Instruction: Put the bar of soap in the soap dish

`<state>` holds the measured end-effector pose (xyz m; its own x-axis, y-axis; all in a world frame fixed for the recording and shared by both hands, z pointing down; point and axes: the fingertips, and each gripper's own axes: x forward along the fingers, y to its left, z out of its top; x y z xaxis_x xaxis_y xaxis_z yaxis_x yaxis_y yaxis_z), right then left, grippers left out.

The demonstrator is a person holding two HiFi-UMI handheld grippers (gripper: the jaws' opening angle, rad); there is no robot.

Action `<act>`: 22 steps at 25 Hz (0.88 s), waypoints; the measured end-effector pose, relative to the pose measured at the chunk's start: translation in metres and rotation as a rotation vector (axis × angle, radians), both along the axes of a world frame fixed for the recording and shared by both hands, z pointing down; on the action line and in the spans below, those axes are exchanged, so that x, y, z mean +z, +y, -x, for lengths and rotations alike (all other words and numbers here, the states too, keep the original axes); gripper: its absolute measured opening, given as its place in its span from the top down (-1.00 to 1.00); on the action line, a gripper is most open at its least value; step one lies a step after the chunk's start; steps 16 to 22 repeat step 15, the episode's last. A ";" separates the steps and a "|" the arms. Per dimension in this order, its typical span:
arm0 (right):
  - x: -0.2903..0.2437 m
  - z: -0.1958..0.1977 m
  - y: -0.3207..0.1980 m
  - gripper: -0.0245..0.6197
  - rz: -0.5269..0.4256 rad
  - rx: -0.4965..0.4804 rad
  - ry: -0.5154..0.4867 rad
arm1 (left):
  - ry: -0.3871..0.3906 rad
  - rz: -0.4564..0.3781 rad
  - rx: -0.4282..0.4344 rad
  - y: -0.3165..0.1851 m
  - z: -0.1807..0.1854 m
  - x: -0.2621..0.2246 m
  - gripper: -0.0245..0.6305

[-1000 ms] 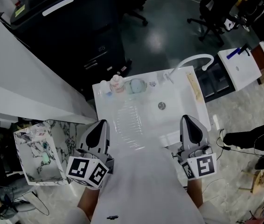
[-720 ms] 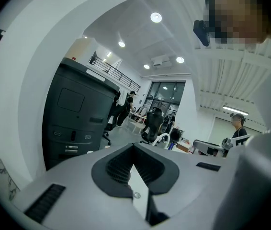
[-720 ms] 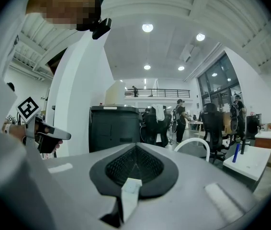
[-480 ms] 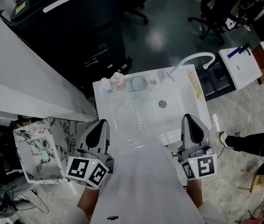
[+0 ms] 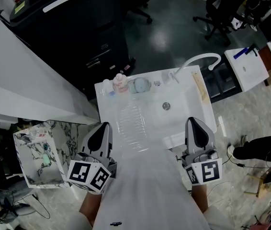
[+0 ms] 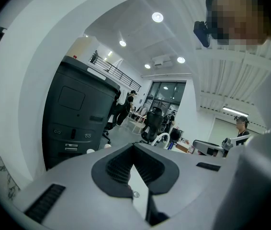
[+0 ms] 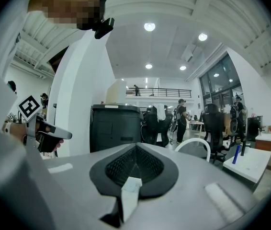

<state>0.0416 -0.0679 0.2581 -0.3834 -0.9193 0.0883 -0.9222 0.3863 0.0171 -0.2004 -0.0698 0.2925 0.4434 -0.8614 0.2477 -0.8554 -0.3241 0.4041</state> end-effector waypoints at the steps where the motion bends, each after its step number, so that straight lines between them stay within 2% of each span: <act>1: 0.000 0.000 0.000 0.90 0.000 -0.001 0.000 | 0.000 0.000 0.000 0.000 0.000 0.000 0.90; 22: -0.005 0.002 -0.002 0.90 -0.010 -0.012 -0.002 | 0.003 0.001 -0.001 -0.002 -0.002 0.000 0.90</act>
